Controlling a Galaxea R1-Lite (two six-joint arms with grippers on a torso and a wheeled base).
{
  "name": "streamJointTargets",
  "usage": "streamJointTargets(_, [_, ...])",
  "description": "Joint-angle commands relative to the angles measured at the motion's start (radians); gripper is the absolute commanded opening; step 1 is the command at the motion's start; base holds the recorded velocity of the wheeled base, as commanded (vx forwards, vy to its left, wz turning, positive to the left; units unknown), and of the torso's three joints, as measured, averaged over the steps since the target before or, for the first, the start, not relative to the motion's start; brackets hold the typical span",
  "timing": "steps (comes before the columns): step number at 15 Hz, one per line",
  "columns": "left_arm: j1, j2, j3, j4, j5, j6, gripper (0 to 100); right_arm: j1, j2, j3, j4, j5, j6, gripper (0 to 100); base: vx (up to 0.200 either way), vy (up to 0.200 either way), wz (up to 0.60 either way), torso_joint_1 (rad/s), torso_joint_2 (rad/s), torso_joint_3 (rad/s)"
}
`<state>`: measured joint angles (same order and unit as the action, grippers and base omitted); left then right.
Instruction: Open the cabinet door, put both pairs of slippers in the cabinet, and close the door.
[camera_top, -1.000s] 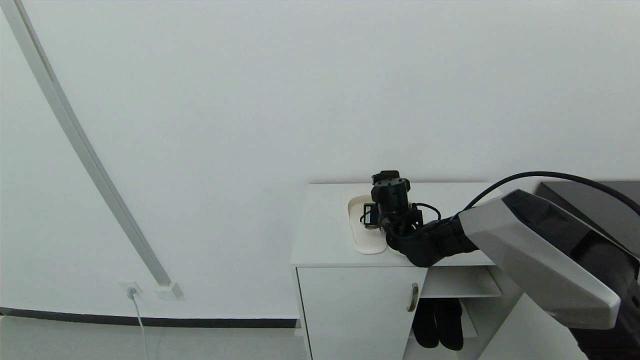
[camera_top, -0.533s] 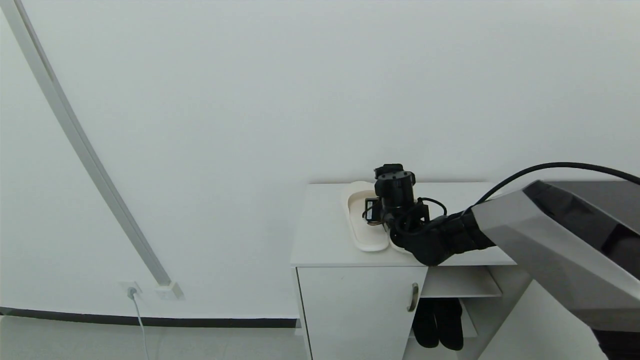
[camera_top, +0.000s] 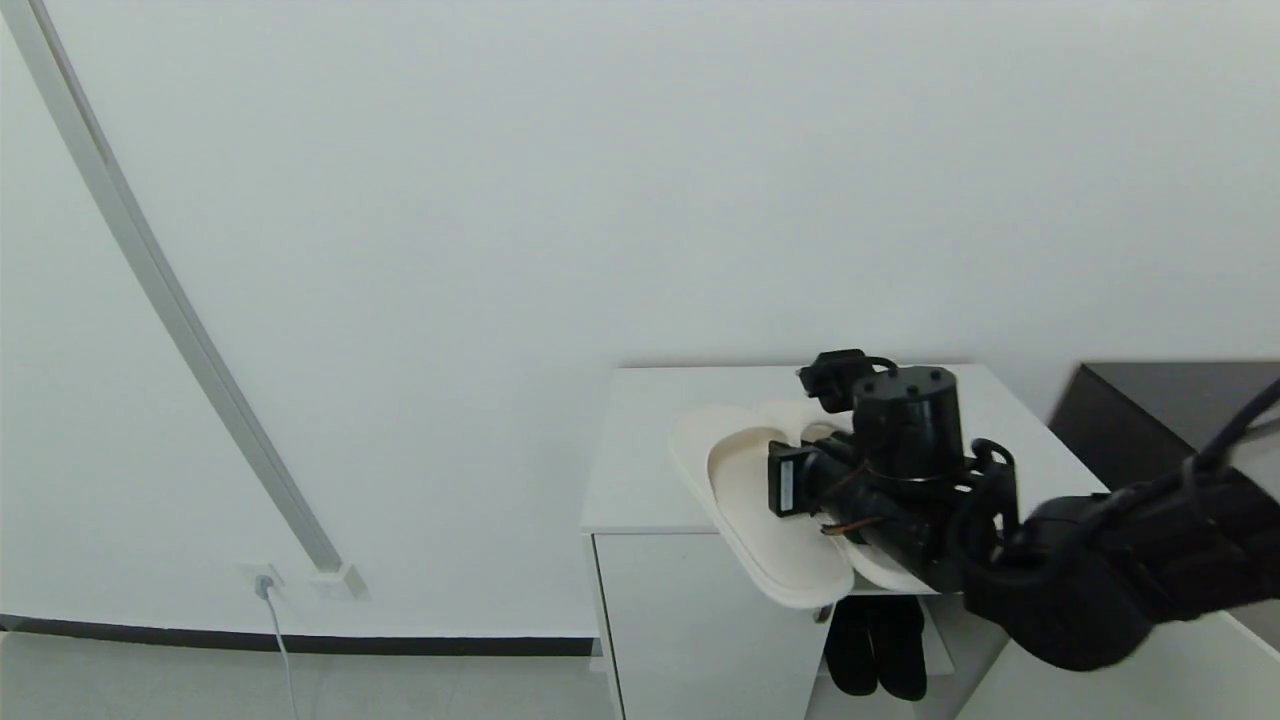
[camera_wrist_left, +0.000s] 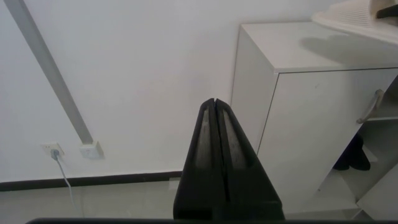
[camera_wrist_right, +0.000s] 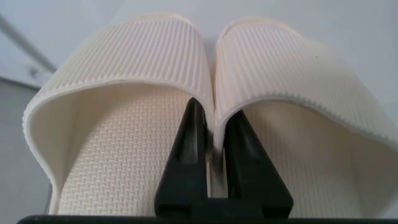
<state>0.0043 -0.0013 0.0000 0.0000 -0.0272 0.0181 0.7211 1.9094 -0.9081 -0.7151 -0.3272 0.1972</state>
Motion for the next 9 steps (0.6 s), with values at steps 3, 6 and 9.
streamJointTargets(3, [0.0, 0.001, 0.0, 0.0, 0.0, 0.0, 0, 0.035, -0.256, 0.252, -0.037, 0.082, 0.008, 0, 0.0, 0.0, 0.0, 0.0, 0.0, 0.0])
streamJointTargets(6, [0.0, 0.001, 0.0, 0.0, 0.0, -0.007, 0, 0.049, -0.251, 0.259, -0.038, 0.08, 0.008, 0, 0.0, 0.0, 0.0, 0.0, 0.0, 0.0])
streamJointTargets(9, [0.0, 0.001, 0.0, 0.0, 0.0, -0.006, 0, 0.057, -0.25, 0.267, -0.037, 0.08, 0.007, 0, -0.133, 0.0, 0.0, 0.005, 0.0, 0.0])
